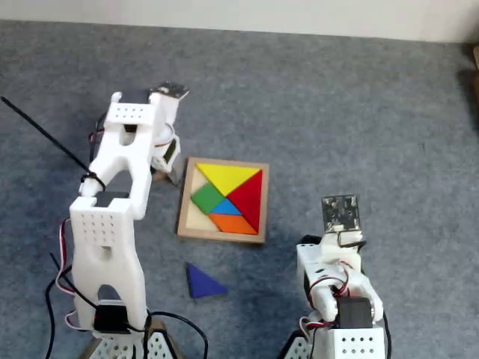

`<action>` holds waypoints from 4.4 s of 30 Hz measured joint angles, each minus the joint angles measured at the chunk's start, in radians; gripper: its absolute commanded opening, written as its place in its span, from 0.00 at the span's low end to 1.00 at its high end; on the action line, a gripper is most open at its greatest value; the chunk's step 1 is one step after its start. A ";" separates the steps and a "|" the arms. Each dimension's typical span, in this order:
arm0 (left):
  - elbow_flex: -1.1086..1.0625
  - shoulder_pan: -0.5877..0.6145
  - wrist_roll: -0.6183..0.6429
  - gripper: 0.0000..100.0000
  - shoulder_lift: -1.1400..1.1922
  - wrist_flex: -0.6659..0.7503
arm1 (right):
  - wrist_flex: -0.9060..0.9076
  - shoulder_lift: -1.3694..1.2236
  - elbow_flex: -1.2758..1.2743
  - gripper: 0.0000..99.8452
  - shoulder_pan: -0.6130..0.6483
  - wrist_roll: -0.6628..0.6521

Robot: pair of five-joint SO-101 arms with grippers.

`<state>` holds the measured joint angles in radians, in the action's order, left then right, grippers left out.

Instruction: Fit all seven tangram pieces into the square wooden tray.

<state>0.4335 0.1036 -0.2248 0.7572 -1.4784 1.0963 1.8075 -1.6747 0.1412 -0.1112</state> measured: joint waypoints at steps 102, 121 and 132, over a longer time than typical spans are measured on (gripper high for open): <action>-0.106 -0.175 0.204 0.20 -0.206 -0.049 | 0.000 0.000 0.000 0.01 -0.035 0.000; -0.238 -0.157 0.144 0.20 -0.226 0.124 | 0.000 0.000 0.000 0.01 -0.035 0.000; -0.077 -0.158 0.144 0.20 -0.226 -0.038 | 0.000 0.000 0.000 0.01 -0.035 0.000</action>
<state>0.3567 -0.0545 -0.0806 0.5317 -1.5167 1.0963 1.8075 -1.6747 0.1059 -0.1112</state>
